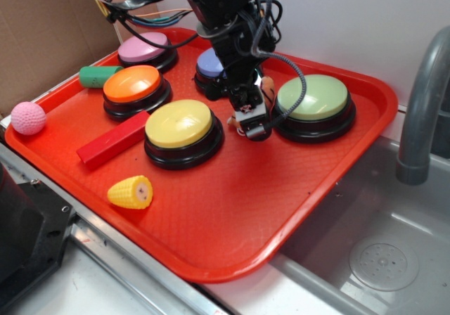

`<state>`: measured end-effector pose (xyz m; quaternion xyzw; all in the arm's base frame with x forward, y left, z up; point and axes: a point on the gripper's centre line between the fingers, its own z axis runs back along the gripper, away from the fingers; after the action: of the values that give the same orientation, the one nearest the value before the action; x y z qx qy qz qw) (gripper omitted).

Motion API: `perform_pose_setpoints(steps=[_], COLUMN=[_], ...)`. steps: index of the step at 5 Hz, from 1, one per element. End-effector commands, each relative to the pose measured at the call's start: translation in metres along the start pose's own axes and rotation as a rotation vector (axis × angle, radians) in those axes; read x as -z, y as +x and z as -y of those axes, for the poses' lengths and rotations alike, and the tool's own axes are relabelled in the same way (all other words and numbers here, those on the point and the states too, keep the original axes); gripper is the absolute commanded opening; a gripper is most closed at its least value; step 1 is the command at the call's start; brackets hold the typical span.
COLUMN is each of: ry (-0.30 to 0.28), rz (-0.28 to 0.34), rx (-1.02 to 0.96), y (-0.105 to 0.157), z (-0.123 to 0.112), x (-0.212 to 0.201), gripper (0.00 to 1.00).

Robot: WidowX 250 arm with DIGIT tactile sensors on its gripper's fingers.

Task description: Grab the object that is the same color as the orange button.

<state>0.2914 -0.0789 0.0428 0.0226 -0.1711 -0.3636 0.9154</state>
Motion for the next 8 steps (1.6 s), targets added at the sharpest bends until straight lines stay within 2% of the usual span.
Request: perform_pose_setpoints(steps=[1,3,4,5,6,7,8], ry=[0.0,-0.045,-0.038,-0.027,-0.107,-0.076,-0.046], rz=[0.059,0.044,0.033,0.03,-0.211,-0.25,-0.287], rx=[0.085,0.025,0.013,0.016,-0.228,-0.462,-0.505], y=[0.01,-0.007,-0.012,-0.011,-0.005,-0.001,-0.005], z=[0.002,-0.005,-0.008,-0.006,0.001,0.0,0.003], x=[0.003,0.016,0.016,0.012,-0.041,-0.093,-0.129], gripper=[1.0,0.99,0.0,0.0,0.0,0.0,0.0])
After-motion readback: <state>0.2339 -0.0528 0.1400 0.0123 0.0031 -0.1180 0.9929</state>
